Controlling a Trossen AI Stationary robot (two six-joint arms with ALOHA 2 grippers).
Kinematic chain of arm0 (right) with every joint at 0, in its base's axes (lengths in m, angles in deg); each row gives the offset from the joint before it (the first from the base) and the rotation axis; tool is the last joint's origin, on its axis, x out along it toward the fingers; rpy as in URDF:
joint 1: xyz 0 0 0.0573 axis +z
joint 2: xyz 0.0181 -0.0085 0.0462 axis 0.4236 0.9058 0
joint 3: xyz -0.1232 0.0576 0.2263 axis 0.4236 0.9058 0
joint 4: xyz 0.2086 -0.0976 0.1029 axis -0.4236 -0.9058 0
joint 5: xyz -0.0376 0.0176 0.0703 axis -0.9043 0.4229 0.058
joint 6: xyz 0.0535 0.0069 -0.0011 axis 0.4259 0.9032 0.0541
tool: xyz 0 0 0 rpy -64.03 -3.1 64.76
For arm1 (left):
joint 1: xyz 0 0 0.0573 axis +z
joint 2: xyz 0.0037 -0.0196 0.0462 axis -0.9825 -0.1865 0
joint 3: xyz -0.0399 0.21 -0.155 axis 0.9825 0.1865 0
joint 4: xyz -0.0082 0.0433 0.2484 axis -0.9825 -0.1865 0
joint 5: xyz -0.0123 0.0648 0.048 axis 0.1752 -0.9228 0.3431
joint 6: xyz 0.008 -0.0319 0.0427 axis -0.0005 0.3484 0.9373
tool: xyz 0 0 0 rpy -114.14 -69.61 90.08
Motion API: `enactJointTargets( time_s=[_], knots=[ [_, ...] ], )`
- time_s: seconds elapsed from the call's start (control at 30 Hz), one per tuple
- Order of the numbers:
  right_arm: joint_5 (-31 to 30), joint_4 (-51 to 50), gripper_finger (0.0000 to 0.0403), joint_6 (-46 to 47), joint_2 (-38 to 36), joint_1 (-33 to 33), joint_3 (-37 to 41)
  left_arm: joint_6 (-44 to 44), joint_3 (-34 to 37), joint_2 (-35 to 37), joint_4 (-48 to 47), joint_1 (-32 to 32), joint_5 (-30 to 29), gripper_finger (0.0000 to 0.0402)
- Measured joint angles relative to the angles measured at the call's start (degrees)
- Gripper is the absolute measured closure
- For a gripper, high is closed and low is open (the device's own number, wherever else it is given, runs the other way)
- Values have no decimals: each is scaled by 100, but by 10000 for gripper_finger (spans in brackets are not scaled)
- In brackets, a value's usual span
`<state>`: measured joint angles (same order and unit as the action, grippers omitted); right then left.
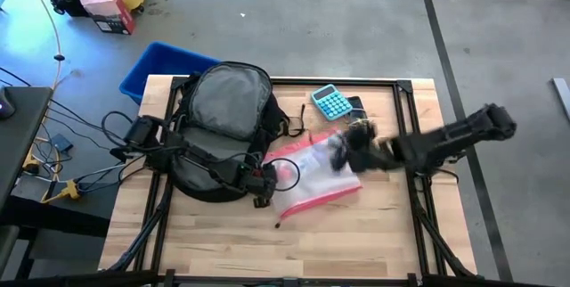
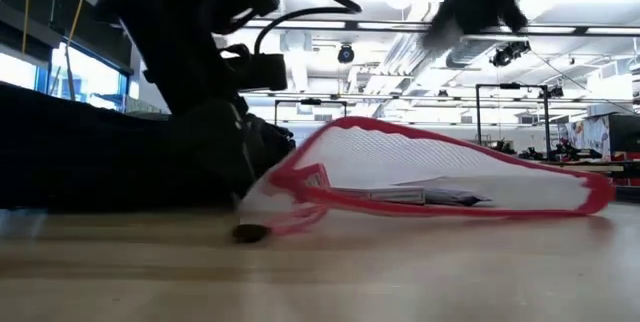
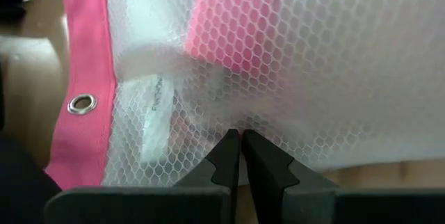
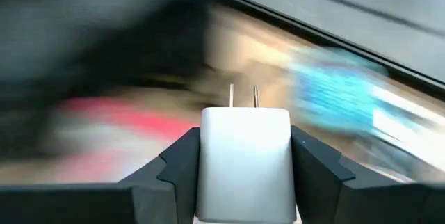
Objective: Unpack backpack
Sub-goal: Remove the white charger adapter in the pink zip bag, then remove the black pen in the pink zip bag
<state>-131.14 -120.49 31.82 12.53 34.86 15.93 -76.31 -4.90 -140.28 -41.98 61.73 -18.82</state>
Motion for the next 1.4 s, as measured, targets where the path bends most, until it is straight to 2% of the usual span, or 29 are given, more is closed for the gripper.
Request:
enactJointTargets(
  time_s=[0.07,0.17,0.37,0.53,0.73,0.8,0.93,1.03,1.13,1.2,1.27,1.4],
  knots=[
    [151,-923,251,515,77,-815,7,-3,2,33,13,-55,12,392],
    [391,-1419,251,365,279,-2013,3,45,4,37,105,-126,16,392],
    [1224,-474,251,-970,787,-4013,-1,103,0,40,181,-139,48,392],
    [1873,-56,251,-1503,1464,-5046,-6,175,-2,46,228,-139,49,392],
    [1929,209,251,-1853,2180,-5760,-6,496,-7,48,489,-90,181,392],
    [1949,374,244,-2012,2372,-5878,-6,600,-7,48,595,-49,194,392],
    [1869,627,169,-2323,2613,-6066,-8,796,-11,52,670,36,191,392],
    [1375,707,128,-2577,2496,-6117,-14,865,-13,55,699,128,189,392],
    [996,722,116,-2717,2113,-5941,-19,873,-15,57,701,231,197,392],
    [984,875,116,-2796,1811,-5586,12,875,-17,58,703,301,236,392],
    [983,1192,120,-3008,1484,-4943,153,917,-17,59,703,364,282,392],
    [987,1821,129,-3064,1051,-2957,507,919,-17,59,700,439,407,392]
  ],
)
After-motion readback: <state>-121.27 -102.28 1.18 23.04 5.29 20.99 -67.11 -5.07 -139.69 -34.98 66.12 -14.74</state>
